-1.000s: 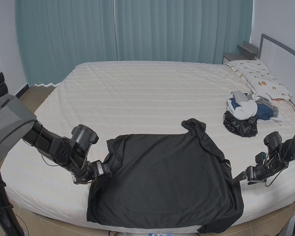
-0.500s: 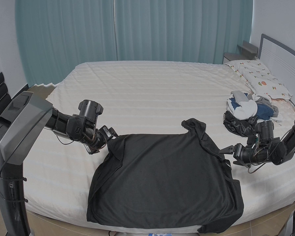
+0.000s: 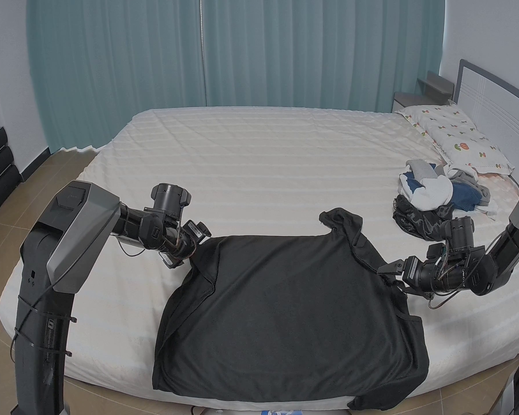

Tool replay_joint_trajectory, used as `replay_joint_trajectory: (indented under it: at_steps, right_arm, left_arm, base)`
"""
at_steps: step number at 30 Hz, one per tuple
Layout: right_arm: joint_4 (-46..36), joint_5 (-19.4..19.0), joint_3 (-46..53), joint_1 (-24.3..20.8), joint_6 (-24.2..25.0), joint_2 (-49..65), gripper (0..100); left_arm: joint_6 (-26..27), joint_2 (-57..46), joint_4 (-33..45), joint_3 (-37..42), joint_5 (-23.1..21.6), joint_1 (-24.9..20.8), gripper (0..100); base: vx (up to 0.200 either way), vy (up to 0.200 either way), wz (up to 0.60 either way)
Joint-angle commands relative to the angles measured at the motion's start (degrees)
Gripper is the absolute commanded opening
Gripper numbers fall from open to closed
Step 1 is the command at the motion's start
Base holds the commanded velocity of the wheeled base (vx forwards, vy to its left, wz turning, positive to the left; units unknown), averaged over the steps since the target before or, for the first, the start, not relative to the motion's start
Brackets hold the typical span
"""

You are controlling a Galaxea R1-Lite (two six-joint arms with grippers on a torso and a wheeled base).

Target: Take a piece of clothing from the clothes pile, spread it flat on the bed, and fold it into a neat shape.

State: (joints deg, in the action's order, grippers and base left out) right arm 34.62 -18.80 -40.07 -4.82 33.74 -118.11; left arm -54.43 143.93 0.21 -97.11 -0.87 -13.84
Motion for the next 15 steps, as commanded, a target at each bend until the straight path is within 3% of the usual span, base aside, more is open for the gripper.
replay_joint_trajectory:
  at_steps: [1,15]
  right_arm:
    - [0.01,-0.01,0.17,-0.63,0.09,-0.01,100]
    - [0.01,-0.10,-0.01,-0.81,0.09,-0.36,100]
  left_arm:
    - [-2.87,2.23,-0.21,-3.17,-0.01,0.39,100]
    - [-5.33,4.43,-6.10,-4.40,-0.80,1.53,100]
  base:
    - [0.000,0.000,0.00]
    - [0.000,0.000,0.00]
